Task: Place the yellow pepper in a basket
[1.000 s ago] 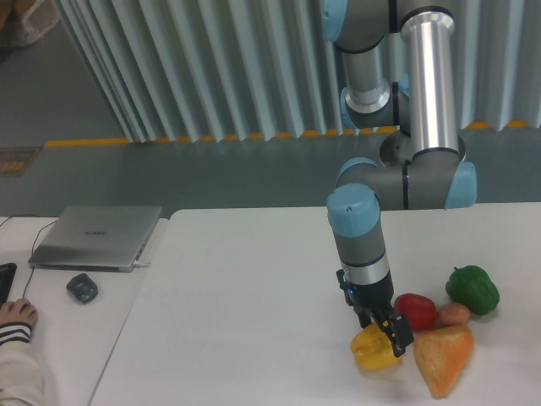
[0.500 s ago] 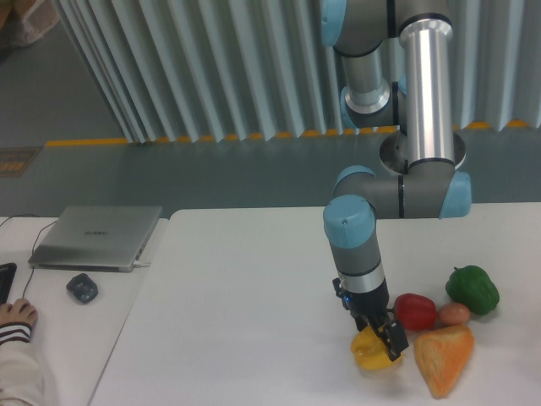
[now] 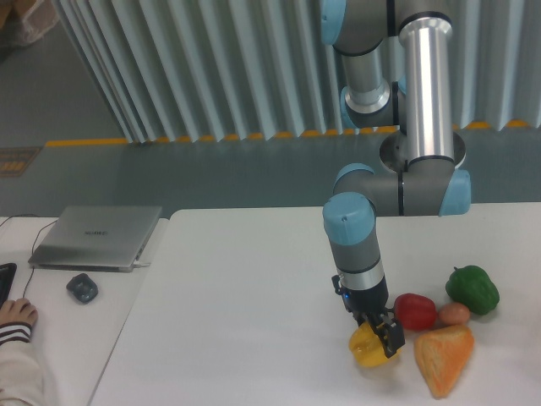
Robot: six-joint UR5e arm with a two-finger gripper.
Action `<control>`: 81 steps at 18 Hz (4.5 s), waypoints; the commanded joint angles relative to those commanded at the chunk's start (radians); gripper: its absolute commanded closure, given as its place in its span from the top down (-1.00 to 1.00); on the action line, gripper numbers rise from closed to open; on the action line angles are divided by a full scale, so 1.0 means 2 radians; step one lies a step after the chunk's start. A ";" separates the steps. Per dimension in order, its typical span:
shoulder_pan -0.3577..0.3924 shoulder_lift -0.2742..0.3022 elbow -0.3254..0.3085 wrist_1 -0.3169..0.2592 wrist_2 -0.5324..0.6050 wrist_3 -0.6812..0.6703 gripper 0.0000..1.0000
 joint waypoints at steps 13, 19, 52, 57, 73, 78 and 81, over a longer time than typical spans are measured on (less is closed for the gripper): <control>0.053 0.064 -0.003 -0.027 -0.059 0.081 -0.12; 0.095 0.081 -0.004 -0.060 -0.054 0.188 -0.11; 0.348 0.040 0.010 0.018 -0.058 0.453 0.22; 0.358 0.031 0.018 0.020 -0.058 0.480 0.71; 0.286 0.050 0.002 0.015 -0.058 0.439 1.00; 0.249 0.060 -0.007 0.009 -0.033 0.438 1.00; 0.223 0.065 -0.007 -0.009 0.001 0.435 1.00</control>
